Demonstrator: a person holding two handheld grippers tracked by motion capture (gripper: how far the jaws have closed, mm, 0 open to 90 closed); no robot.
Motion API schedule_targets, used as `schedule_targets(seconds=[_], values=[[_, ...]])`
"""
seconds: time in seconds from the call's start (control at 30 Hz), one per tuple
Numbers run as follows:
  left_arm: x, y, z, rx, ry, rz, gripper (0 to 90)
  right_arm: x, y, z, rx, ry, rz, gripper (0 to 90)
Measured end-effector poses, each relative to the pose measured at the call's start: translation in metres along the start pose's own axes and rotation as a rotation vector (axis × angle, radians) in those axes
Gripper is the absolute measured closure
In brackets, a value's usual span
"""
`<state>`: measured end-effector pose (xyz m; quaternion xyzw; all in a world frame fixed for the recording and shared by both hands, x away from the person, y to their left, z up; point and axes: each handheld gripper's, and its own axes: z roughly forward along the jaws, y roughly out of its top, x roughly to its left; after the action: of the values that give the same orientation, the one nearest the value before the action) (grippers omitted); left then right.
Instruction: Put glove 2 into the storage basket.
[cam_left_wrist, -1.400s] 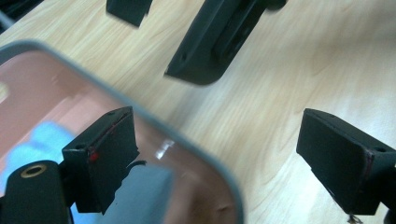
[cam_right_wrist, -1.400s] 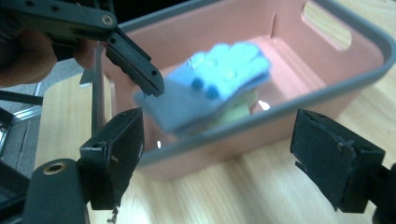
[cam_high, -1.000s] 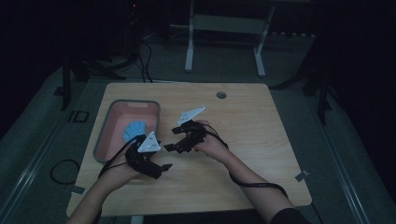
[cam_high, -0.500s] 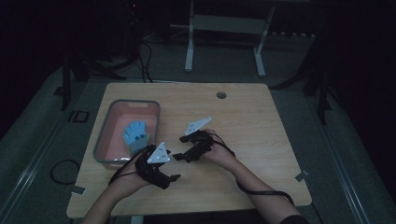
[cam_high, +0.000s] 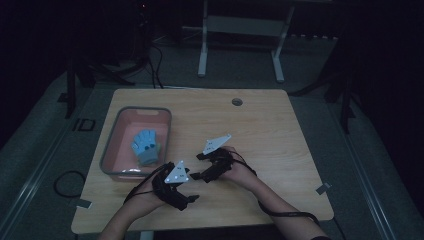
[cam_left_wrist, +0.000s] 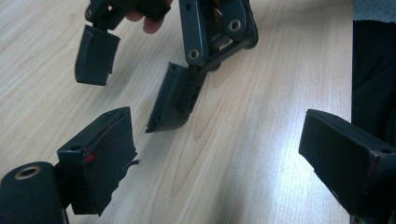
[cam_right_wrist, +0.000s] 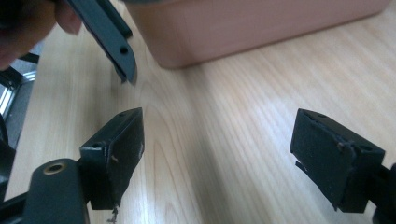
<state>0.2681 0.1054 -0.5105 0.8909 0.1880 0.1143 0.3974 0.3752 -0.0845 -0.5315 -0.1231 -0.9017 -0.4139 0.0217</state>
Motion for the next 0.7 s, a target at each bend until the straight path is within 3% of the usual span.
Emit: schedule_targets(seconds=[0.2,0.3,0.7], values=[[-0.004,-0.004,0.008,0.004,-0.017,0.002,10.8,-0.001,-0.013,-0.001,0.007,-0.007,0.008,17.6],[-0.007,-0.005,0.015,0.004,-0.015,0.024,10.9,-0.004,-0.019,-0.004,0.006,-0.027,0.007,17.6],[-0.015,-0.007,0.036,-0.015,-0.055,0.019,10.9,-0.006,-0.040,-0.021,0.001,-0.044,0.030,17.6]])
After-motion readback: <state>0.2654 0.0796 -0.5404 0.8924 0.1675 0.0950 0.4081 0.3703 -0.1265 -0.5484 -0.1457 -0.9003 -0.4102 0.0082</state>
